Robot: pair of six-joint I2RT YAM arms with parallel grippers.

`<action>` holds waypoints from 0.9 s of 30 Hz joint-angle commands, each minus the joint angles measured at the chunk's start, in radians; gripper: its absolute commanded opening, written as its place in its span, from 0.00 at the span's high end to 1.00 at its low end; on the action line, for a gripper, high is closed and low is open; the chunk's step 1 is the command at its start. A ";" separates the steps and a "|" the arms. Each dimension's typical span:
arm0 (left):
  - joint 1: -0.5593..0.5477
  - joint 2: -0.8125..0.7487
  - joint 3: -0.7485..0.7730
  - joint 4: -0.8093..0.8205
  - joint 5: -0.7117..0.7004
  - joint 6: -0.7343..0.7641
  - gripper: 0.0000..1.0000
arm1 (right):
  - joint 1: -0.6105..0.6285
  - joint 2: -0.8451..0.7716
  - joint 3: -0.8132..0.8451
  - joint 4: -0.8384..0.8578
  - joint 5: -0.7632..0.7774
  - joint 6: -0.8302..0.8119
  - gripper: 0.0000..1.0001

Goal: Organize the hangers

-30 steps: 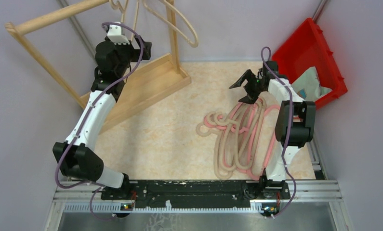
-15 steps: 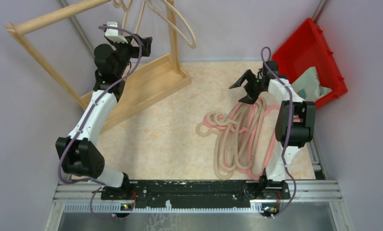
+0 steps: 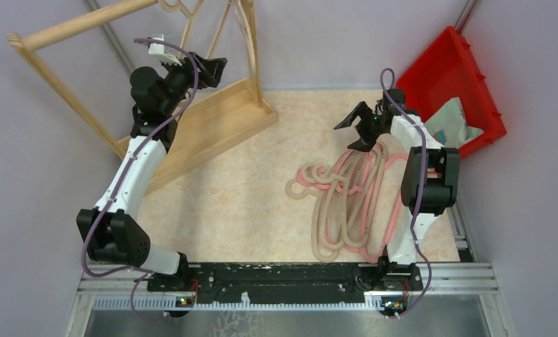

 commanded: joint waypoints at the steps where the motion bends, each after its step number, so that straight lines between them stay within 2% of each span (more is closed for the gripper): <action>1: 0.005 -0.063 0.023 -0.034 0.073 -0.077 0.00 | 0.000 -0.035 0.006 0.043 -0.021 -0.005 0.15; 6: 0.004 -0.078 0.035 -0.038 0.091 -0.099 0.00 | 0.000 -0.029 0.005 0.047 -0.025 -0.003 0.15; 16: 0.005 -0.031 0.057 -0.129 -0.147 0.022 0.00 | 0.000 -0.034 0.002 0.042 -0.028 -0.011 0.15; 27: 0.003 -0.038 0.001 -0.110 -0.202 0.027 0.00 | 0.000 -0.041 0.016 0.025 -0.016 -0.009 0.15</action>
